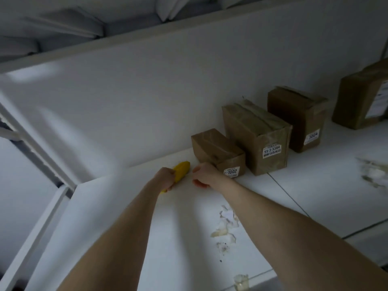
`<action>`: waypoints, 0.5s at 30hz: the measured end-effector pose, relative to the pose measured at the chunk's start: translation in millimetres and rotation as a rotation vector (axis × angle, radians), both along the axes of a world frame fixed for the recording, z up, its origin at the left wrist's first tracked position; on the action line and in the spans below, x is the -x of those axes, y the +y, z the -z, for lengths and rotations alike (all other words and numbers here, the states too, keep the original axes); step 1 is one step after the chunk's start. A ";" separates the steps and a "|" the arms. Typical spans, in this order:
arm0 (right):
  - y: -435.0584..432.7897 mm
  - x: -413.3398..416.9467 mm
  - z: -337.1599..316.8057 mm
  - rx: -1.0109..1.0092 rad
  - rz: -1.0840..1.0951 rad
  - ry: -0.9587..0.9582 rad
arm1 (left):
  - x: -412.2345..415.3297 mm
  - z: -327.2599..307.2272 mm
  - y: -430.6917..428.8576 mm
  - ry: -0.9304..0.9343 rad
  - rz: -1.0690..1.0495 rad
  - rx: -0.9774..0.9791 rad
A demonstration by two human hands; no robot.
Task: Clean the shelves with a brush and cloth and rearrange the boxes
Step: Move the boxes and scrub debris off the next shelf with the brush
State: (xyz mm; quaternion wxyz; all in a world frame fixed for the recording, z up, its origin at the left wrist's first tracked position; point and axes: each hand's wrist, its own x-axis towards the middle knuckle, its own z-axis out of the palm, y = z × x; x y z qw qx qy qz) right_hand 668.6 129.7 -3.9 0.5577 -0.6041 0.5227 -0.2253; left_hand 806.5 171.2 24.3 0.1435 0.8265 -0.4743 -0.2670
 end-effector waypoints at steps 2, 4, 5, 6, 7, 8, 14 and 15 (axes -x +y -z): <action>16.0 16.9 -6.0 0.015 -0.029 0.059 | 11.6 -5.5 15.1 0.017 0.047 -0.042; 27.4 39.1 -7.5 0.034 -0.036 0.105 | 27.9 -3.4 36.0 0.026 0.044 -0.104; 30.2 50.7 -6.4 0.048 -0.038 0.152 | 34.6 -0.2 45.7 0.019 0.061 -0.116; 32.0 62.8 -5.2 0.066 -0.033 0.206 | 41.7 2.6 53.7 0.019 0.072 -0.118; 32.7 74.5 -3.0 0.091 -0.014 0.259 | 49.1 5.1 60.5 0.028 0.064 -0.111; 34.3 86.4 -0.1 0.106 0.032 0.295 | 59.2 3.9 70.8 0.040 0.055 -0.119; 57.7 137.7 18.0 0.151 0.091 0.388 | 101.8 1.4 108.9 0.099 0.141 -0.172; 63.0 140.6 20.0 0.156 0.047 0.389 | 105.9 -2.9 113.7 0.121 0.157 -0.185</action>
